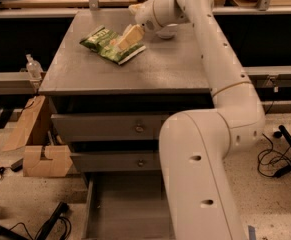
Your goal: Place green jalapeno chip bag into bottom drawer
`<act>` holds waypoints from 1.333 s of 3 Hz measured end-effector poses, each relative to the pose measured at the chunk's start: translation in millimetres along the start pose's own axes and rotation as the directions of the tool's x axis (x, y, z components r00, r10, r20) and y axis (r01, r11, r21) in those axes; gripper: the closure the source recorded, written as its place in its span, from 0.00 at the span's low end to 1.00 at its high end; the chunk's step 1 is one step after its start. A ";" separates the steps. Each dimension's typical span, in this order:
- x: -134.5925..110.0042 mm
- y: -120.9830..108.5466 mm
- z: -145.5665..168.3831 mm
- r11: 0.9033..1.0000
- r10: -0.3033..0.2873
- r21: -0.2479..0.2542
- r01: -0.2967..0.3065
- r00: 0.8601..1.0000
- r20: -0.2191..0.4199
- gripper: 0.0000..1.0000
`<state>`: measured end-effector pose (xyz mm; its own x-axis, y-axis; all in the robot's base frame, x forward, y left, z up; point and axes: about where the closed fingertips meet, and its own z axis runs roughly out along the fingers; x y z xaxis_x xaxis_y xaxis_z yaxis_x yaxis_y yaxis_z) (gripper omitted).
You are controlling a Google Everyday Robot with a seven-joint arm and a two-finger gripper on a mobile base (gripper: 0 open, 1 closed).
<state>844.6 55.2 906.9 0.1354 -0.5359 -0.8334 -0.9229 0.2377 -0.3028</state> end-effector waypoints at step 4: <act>50.7 14.7 67.0 0.998 0.040 -0.031 -0.052 0.954 -0.296 0.62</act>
Offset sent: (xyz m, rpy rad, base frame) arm 0.0698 0.0218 -0.0504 -0.3235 0.0925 -0.1179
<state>862.0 85.9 829.2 -0.0146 -0.7415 -0.6708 -0.9395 0.2398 -0.2446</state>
